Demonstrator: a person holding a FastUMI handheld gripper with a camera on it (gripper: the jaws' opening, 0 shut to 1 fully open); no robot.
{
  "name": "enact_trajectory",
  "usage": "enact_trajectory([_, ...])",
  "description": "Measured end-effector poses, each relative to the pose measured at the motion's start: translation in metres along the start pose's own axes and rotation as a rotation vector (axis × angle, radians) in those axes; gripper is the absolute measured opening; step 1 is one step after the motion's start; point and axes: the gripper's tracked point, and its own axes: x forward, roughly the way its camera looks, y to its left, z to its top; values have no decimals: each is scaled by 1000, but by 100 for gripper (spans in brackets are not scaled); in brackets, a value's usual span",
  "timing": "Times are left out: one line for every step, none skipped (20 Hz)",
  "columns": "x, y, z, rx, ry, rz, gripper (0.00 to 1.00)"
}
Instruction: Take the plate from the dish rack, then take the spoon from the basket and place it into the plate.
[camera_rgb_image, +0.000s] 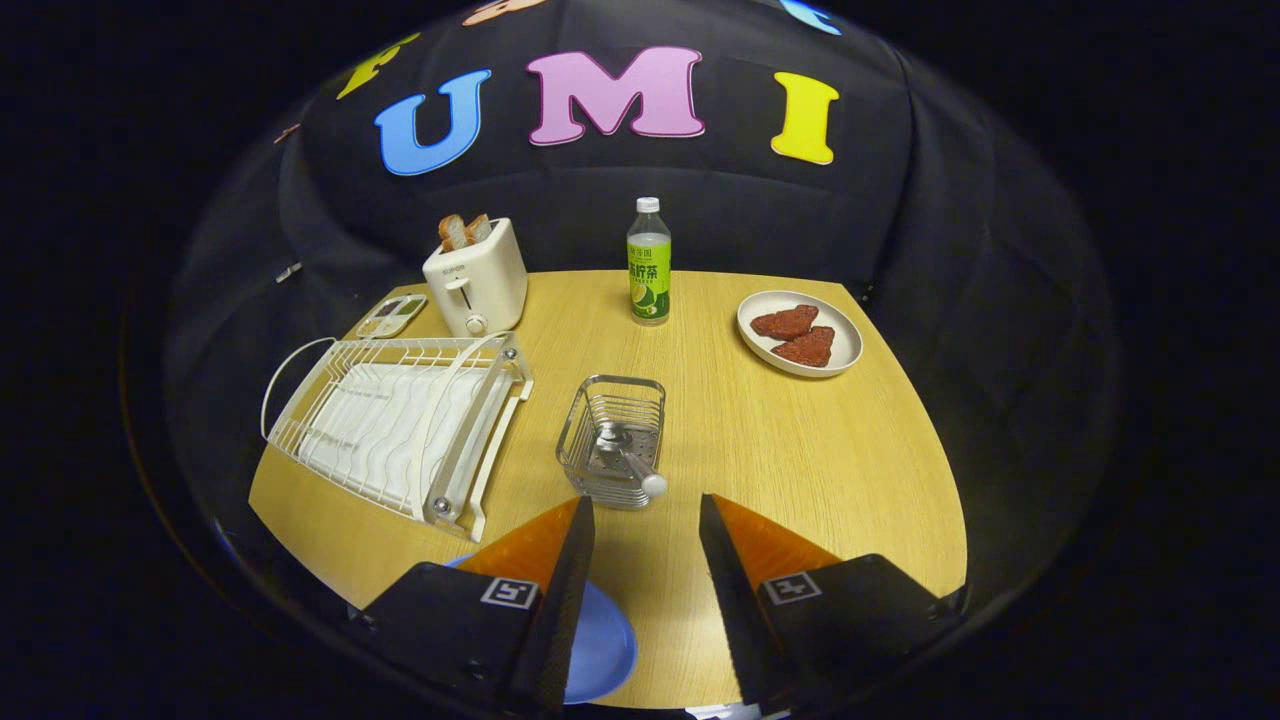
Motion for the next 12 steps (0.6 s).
enact_trajectory([7,-1,3,-9,3,1,59])
enact_trajectory([12,-3,4,-20,13,-2,57])
enact_trajectory([17,-3,5,-29,17,-2,57])
enact_trajectory([21,-4,7,-35,22,-1,57])
enact_trajectory([25,-3,7,-41,28,1,57])
enact_trajectory([31,-5,7,-52,35,-2,55])
enact_trajectory([35,-5,6,-64,44,-3,50])
enact_trajectory([40,-4,4,-71,57,-3,45])
enact_trajectory([43,-2,0,-74,76,0,34])
enact_trajectory([45,1,-2,-76,88,7,29])
enact_trajectory([46,3,-1,-79,85,12,25])
enact_trajectory([46,10,-1,-80,82,32,24])
